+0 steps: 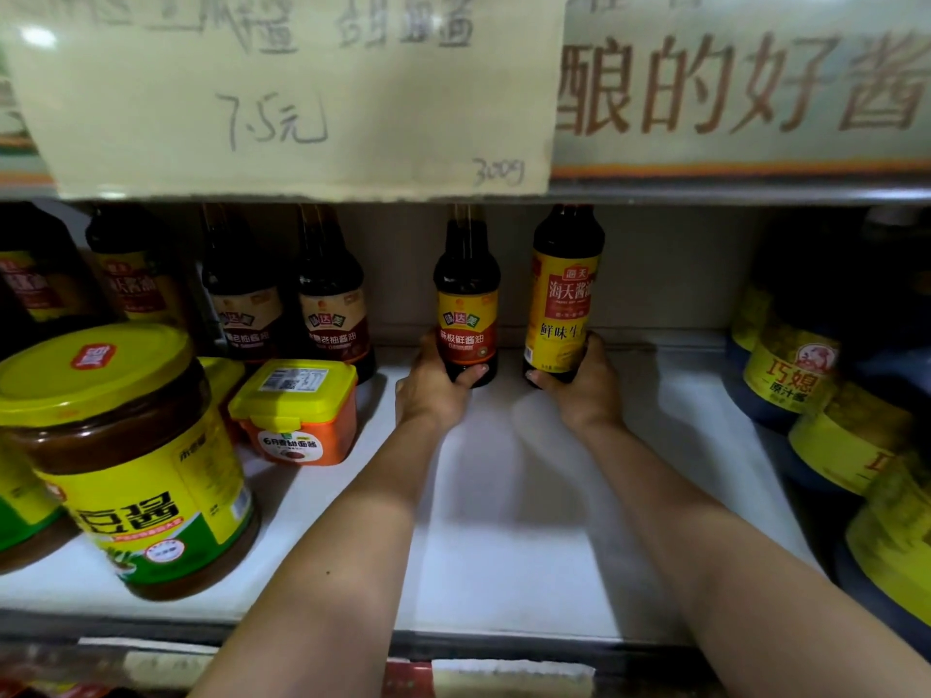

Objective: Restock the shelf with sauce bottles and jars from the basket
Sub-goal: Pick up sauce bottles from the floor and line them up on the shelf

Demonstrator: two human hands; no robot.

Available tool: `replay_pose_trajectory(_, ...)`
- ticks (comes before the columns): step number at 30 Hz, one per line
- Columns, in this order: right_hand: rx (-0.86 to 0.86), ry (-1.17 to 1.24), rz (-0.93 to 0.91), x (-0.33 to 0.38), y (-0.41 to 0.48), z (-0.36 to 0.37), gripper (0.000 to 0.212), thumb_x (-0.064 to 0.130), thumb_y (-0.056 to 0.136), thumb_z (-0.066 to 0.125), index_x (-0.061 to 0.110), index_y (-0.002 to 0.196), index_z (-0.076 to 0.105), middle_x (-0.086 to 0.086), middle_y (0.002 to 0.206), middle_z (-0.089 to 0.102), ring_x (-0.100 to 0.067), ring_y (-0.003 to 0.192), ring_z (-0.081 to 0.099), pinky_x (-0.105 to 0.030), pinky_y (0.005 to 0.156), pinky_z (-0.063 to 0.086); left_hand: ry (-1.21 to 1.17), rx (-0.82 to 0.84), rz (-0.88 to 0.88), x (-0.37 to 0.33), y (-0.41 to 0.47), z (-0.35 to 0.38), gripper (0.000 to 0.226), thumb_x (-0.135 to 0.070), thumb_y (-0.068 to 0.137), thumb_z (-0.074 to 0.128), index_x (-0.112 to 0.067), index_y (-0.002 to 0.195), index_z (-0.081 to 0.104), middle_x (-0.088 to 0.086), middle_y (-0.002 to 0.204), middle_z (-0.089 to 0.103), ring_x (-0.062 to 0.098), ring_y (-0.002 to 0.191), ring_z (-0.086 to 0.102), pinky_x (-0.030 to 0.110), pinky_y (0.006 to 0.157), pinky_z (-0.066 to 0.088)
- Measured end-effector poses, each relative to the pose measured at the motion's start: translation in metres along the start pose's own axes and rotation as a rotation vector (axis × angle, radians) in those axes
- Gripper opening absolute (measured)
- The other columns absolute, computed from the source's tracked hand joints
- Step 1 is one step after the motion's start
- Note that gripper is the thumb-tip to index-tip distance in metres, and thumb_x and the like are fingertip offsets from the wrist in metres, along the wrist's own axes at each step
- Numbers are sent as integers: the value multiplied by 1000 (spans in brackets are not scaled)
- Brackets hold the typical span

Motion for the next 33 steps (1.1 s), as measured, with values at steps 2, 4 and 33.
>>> replay_pose_trajectory(2, -9, -13, 11, 0, 0, 0, 68, 16, 65, 81, 5, 121, 45, -16, 122, 58, -29, 111, 55, -35, 92, 45, 4, -5, 2, 0, 0, 0, 65, -43, 79, 64, -20, 131, 34, 8, 132, 53, 35, 120, 49, 41, 100, 38)
replay_pose_trajectory(4, -13, -18, 13, 0, 0, 0, 68, 17, 65, 81, 5, 121, 45, -16, 122, 58, -29, 111, 55, -35, 91, 44, 11, -10, 11, 1, -1, 0, 66, -43, 79, 64, -19, 132, 33, 8, 132, 52, 35, 120, 49, 41, 99, 38)
replay_pose_trajectory(33, 30, 113, 96, 70, -195, -151, 39, 29, 78, 71, 4, 106, 62, -16, 101, 68, -17, 92, 62, -30, 88, 50, -619, 322, -32, -79, -162, -85, 29, -24, 90, 54, -19, 116, 42, 7, 108, 61, 6, 68, 66, 23, 62, 40)
Point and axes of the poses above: each hand's wrist, its own y-axis towards the middle knuckle, its own z-axis out of the palm, x = y × z, the point moved 4 cm from there along y, towards the middle knuckle
